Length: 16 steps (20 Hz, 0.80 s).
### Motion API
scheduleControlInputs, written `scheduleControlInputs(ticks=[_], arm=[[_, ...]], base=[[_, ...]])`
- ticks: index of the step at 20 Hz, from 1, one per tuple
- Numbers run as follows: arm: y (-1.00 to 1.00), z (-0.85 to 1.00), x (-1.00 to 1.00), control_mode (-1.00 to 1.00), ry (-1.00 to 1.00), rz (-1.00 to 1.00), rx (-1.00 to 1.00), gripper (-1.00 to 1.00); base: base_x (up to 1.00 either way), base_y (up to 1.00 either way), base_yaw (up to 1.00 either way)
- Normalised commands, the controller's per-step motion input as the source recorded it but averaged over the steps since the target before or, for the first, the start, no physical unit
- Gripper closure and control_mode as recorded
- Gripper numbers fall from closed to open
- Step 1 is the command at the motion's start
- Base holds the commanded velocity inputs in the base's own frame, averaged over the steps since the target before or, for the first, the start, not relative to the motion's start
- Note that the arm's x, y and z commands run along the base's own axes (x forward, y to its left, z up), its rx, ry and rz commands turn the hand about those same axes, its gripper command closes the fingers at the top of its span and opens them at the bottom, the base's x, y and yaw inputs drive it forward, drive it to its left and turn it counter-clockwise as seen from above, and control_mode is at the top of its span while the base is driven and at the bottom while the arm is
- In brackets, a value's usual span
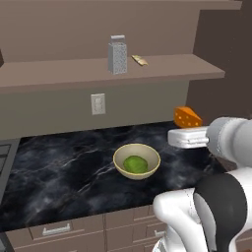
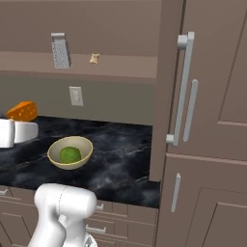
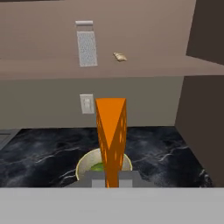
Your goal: Pick the cheese from the fridge and the cheese grater from the cabinet and place them next to the salad bowl.
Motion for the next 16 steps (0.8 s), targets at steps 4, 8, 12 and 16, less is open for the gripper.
scheduleControlInputs(ticks=[4, 8, 12, 16], arm=[[0.58, -0.49, -0.01, -1.00, 0.17, -0.05, 0.00, 1.00], [0.42, -0.43, 0.00, -1.00, 0.12, -0.01, 0.00, 1.00], [0.23, -0.45, 0.00, -1.00, 0.00, 0.00, 0.00, 1.00], [0.03, -0.57, 0.00, -1.00, 0.00, 0.04, 0.01, 1.00]], base=[[0.00, 0.00, 0.00], [0.00, 0.00, 0.00], [0.00, 0.00, 0.00], [0.00, 0.00, 0.00]])
